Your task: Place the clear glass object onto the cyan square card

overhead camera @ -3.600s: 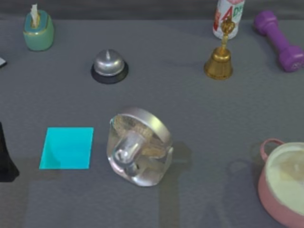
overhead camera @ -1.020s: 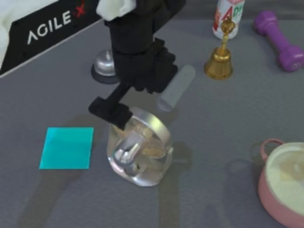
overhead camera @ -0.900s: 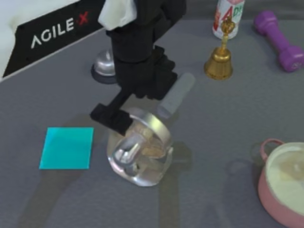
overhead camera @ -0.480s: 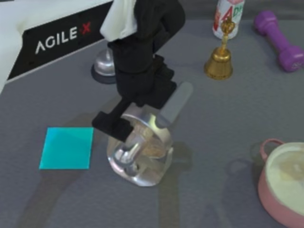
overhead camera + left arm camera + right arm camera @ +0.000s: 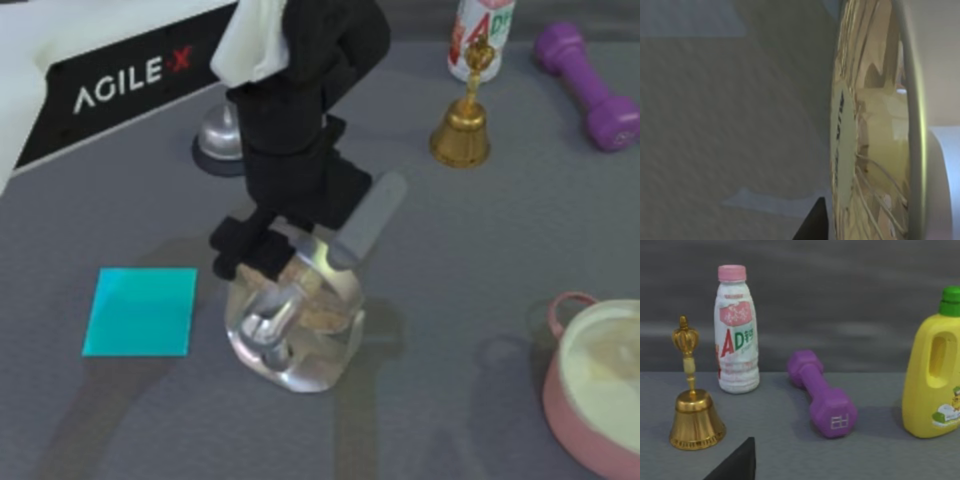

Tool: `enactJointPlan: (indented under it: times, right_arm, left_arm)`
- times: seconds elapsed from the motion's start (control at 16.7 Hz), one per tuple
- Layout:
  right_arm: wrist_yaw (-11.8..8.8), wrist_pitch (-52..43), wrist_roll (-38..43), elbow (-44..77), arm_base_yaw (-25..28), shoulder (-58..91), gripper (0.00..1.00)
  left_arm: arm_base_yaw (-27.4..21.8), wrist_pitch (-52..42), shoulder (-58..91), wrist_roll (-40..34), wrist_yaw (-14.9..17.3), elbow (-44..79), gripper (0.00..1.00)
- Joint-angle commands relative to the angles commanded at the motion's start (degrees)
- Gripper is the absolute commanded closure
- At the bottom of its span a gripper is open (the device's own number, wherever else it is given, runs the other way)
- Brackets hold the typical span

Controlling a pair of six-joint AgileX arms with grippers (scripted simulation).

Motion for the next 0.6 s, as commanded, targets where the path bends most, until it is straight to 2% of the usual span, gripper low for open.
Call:
enactJointPlan:
  times: [0.3, 0.6]
  right_arm:
    - [0.00, 0.00, 0.00, 0.00, 0.00, 0.00, 0.00]
    - [0.00, 0.00, 0.00, 0.00, 0.00, 0.00, 0.00]
  left_arm:
    - [0.00, 0.00, 0.00, 0.00, 0.00, 0.00, 0.98]
    - [0.00, 0.00, 0.00, 0.00, 0.00, 0.00, 1.00]
